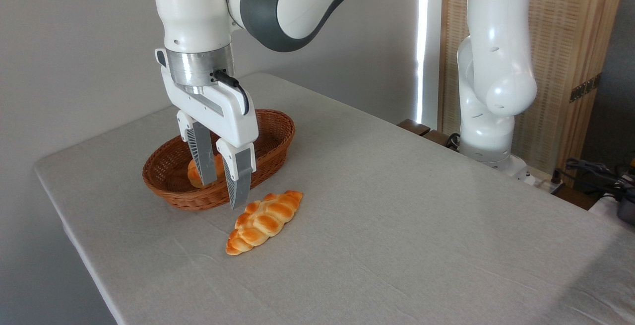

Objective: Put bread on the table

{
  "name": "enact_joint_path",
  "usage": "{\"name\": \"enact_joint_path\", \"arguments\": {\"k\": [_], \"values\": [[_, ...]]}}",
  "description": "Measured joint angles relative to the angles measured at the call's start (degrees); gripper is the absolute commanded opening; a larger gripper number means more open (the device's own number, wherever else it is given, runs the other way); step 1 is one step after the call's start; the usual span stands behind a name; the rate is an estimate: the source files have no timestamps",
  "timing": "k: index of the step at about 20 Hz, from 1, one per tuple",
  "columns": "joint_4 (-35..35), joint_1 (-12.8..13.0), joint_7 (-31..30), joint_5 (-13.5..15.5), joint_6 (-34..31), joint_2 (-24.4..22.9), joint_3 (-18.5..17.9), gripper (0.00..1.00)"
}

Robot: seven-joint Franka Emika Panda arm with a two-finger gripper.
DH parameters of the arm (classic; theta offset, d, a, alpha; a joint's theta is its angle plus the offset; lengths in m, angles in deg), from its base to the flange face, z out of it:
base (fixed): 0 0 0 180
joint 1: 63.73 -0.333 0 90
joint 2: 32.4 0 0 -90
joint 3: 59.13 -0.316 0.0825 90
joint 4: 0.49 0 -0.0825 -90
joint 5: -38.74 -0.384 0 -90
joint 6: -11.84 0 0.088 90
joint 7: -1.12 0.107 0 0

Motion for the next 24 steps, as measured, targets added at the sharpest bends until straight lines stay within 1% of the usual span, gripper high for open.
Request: {"name": "enact_joint_path", "arguments": {"k": [10, 12, 13, 14, 16, 17, 19, 20, 21, 22, 24], "values": [[-0.2, 0.0, 0.0, 0.0, 0.0, -0.1, 0.0, 1.0], [-0.2, -0.7, 0.0, 0.0, 0.0, -0.1, 0.2, 1.0], [-0.2, -2.2, 0.0, 0.0, 0.0, -0.1, 1.3, 1.0], [-0.2, -4.8, 0.0, 0.0, 0.0, -0.1, 3.6, 1.0], [-0.2, -11.4, 0.0, 0.0, 0.0, -0.1, 10.0, 1.0], [-0.2, -14.2, 0.0, 0.0, 0.0, -0.1, 12.8, 1.0], [-0.2, -19.0, 0.0, 0.0, 0.0, -0.1, 17.5, 1.0], [-0.2, -20.9, 0.0, 0.0, 0.0, -0.1, 19.4, 1.0], [-0.2, -22.2, 0.0, 0.0, 0.0, -0.1, 20.6, 1.0], [-0.2, -22.8, 0.0, 0.0, 0.0, -0.1, 21.3, 1.0], [-0.2, -23.2, 0.0, 0.0, 0.0, -0.1, 21.8, 1.0]]}}
